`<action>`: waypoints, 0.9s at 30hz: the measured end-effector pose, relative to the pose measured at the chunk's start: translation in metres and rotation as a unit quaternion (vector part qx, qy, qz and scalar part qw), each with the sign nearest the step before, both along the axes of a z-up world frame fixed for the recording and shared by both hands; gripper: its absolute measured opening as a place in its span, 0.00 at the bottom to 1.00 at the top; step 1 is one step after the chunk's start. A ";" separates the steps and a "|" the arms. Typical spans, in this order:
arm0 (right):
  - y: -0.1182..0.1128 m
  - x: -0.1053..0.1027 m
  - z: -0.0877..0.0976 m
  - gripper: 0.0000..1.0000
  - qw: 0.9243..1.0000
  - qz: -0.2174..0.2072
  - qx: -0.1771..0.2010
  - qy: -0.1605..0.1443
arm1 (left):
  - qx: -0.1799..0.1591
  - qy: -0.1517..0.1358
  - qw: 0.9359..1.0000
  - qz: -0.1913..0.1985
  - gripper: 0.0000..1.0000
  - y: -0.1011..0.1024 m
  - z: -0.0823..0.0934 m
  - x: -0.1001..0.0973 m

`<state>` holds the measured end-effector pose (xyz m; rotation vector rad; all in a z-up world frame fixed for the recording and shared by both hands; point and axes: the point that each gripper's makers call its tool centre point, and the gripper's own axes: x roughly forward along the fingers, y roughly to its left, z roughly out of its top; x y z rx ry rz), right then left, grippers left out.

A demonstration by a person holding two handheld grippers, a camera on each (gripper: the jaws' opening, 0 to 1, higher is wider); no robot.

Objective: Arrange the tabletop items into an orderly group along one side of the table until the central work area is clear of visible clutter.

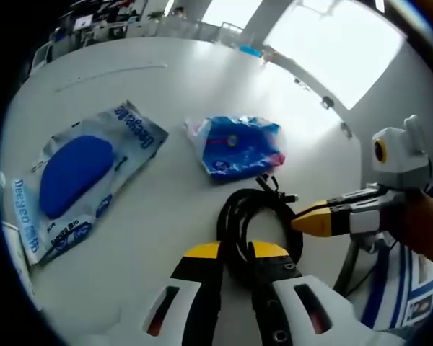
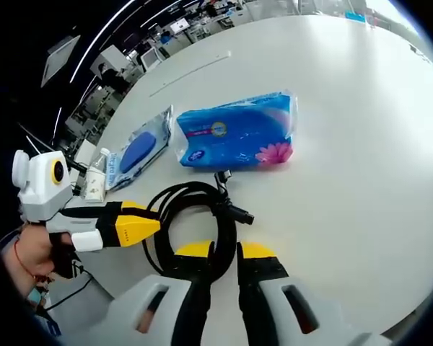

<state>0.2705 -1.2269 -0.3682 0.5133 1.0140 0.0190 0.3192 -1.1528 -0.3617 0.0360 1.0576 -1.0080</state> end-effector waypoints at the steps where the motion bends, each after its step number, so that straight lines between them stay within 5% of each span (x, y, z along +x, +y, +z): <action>1: -0.001 0.000 0.000 0.13 1.000 0.001 -0.003 -0.001 | -0.001 -0.001 1.000 0.000 0.10 0.000 0.000 0.000; 27: -0.007 0.006 0.011 0.35 0.998 0.024 -0.037 -0.049 | -0.021 -0.039 0.999 -0.018 0.48 0.001 0.015 0.010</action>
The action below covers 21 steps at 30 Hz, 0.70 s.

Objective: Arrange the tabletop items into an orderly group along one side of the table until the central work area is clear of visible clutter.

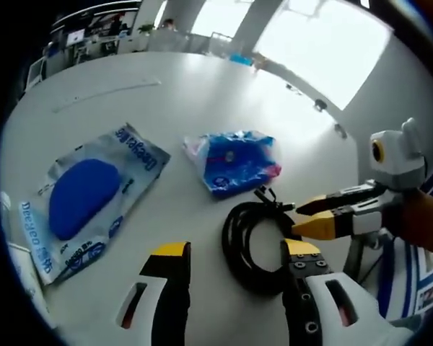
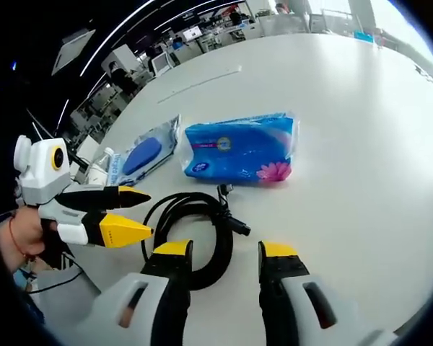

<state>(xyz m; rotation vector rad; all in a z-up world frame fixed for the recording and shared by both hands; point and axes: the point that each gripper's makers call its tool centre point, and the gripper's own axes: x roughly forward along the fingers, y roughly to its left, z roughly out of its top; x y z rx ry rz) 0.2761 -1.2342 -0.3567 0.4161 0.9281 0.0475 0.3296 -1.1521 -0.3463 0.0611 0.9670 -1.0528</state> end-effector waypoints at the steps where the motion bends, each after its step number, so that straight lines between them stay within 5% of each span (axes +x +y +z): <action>1: 0.000 0.000 0.000 0.37 1.000 0.000 -0.002 0.000 | 0.000 0.000 1.000 0.001 0.49 0.000 0.001 0.000; 21: 0.019 0.008 0.022 0.54 0.996 0.058 -0.012 -0.060 | -0.004 -0.034 0.999 -0.002 0.63 0.015 0.017 0.010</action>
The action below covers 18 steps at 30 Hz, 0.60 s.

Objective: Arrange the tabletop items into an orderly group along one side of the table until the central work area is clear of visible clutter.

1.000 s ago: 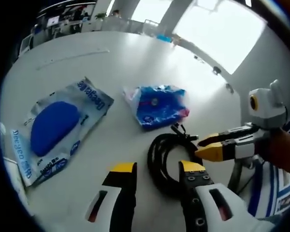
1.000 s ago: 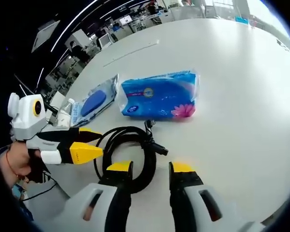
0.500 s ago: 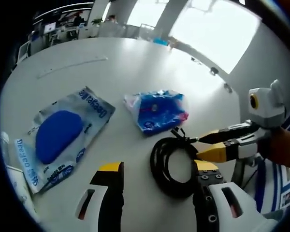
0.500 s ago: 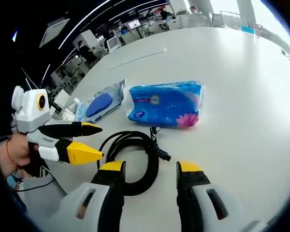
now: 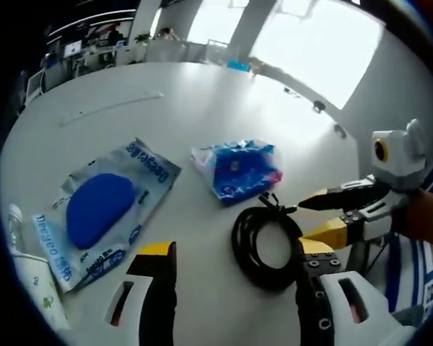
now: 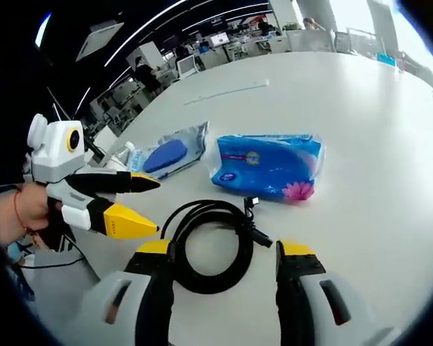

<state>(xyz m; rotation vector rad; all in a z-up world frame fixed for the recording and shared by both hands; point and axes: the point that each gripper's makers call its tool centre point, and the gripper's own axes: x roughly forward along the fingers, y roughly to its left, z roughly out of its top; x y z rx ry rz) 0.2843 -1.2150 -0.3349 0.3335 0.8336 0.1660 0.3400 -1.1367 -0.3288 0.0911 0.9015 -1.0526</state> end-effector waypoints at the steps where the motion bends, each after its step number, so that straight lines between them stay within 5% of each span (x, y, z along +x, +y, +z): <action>1: 0.000 0.000 0.001 0.55 1.000 0.001 0.001 0.000 | 0.000 0.000 1.000 0.000 0.64 0.001 0.001 0.000; 18: 0.009 0.001 0.025 0.56 0.998 0.035 -0.005 -0.048 | -0.003 -0.026 1.000 0.015 0.69 0.030 0.018 0.007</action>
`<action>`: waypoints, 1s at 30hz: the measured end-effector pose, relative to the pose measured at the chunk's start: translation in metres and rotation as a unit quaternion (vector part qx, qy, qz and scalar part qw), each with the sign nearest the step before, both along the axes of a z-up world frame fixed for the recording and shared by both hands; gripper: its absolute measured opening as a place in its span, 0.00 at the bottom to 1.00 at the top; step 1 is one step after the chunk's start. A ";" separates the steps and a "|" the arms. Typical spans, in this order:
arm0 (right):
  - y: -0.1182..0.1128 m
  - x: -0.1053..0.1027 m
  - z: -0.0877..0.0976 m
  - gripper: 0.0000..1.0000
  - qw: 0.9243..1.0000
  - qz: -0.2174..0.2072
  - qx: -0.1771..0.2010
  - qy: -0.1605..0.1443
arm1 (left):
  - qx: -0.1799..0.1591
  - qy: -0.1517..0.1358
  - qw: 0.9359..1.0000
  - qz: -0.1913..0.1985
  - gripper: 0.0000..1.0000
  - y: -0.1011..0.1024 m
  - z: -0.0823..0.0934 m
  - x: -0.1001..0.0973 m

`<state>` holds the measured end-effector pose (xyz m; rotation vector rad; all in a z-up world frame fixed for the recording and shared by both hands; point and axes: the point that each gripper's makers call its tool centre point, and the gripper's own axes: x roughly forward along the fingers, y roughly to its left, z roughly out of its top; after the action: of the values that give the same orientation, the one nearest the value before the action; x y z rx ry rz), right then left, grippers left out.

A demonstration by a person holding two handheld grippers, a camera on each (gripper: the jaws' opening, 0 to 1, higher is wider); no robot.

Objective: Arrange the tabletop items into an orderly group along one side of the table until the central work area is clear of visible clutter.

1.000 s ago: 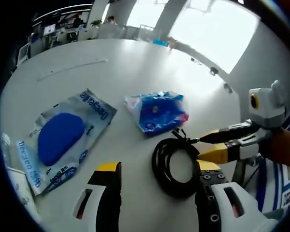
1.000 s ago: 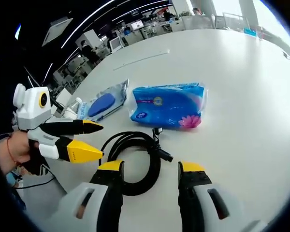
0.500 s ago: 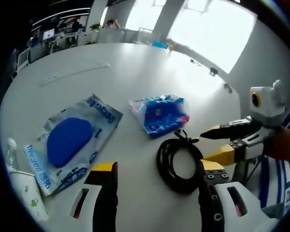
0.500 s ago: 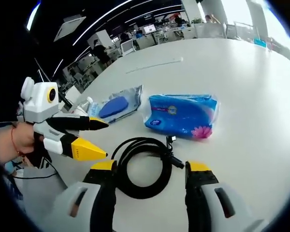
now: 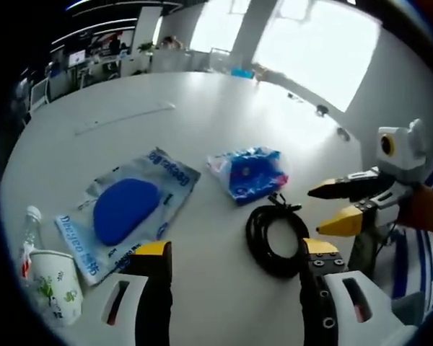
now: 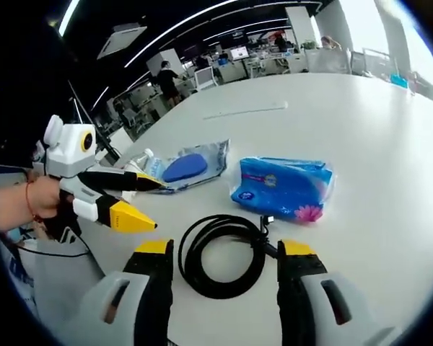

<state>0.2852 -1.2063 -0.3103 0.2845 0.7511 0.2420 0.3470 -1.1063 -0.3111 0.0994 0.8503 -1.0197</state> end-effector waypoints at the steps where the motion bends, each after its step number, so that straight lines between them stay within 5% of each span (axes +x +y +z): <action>1: 0.000 0.000 0.002 0.56 1.000 0.002 -0.002 -0.002 | 0.000 -0.002 1.000 0.001 0.69 0.001 0.001 0.001; 30: 0.010 0.015 0.039 0.57 0.998 0.021 -0.016 -0.051 | -0.014 -0.028 0.999 0.032 0.69 0.041 0.032 0.015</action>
<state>0.3000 -1.1965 -0.2717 0.2250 0.6599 0.2823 0.3617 -1.0650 -0.2790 0.0753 0.7838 -0.9654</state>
